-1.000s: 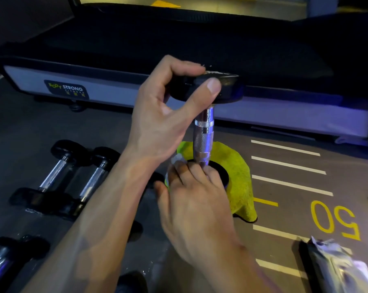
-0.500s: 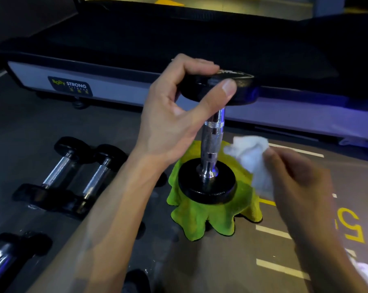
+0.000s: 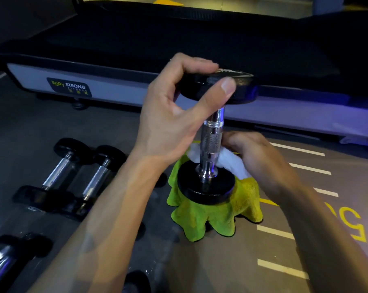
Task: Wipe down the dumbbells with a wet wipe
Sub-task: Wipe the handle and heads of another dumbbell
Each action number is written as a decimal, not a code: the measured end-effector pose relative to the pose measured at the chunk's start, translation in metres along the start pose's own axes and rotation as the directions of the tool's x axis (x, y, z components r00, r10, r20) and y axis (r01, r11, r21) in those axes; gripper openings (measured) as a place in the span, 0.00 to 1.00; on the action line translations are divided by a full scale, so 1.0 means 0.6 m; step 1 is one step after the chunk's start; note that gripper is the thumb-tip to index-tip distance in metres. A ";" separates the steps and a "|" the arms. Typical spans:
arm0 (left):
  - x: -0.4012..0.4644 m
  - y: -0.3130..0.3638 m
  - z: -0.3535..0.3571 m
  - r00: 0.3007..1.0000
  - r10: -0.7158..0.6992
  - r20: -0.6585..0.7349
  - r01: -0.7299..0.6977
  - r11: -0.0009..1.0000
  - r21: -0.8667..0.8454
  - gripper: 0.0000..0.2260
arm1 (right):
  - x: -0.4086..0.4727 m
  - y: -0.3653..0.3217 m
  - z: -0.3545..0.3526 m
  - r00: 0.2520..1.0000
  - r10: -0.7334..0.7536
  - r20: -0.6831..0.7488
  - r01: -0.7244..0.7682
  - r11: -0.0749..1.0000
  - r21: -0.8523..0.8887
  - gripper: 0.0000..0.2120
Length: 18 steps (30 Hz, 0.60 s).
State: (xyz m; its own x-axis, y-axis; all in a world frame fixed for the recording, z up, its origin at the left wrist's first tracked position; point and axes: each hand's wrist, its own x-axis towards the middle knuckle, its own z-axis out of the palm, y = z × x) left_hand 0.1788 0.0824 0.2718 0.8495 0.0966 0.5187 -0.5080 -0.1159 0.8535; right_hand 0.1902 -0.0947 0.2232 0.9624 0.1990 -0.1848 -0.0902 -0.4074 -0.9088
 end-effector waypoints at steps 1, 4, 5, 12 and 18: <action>0.000 0.000 0.000 1.000 0.001 0.000 -0.001 1.000 0.002 0.09 | 0.008 0.003 0.006 0.999 0.025 0.021 -0.027 0.995 0.101 0.23; 0.001 -0.001 0.002 1.000 0.005 0.001 -0.005 1.000 0.011 0.09 | 0.017 -0.012 0.026 0.965 0.107 0.241 -0.231 0.780 0.581 0.29; 0.001 -0.001 0.002 1.000 0.006 0.000 -0.006 1.000 0.012 0.09 | 0.019 -0.023 0.032 0.935 0.095 0.341 -0.297 0.736 0.609 0.33; 0.003 -0.010 0.001 0.999 0.034 0.004 -0.034 0.999 -0.002 0.10 | 0.035 -0.049 0.050 0.901 0.082 0.427 -0.330 0.769 0.547 0.44; 0.005 -0.017 0.000 0.999 0.027 -0.038 -0.027 1.000 0.015 0.10 | -0.029 -0.054 0.059 0.976 0.094 0.194 -0.215 0.461 0.861 0.29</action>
State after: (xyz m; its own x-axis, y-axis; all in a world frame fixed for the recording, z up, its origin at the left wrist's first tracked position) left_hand 0.1868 0.0838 0.2646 0.8293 0.1314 0.5431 -0.5282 -0.1330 0.8386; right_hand 0.1672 -0.0535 0.2426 0.8816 0.3291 -0.3383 -0.4694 0.5369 -0.7010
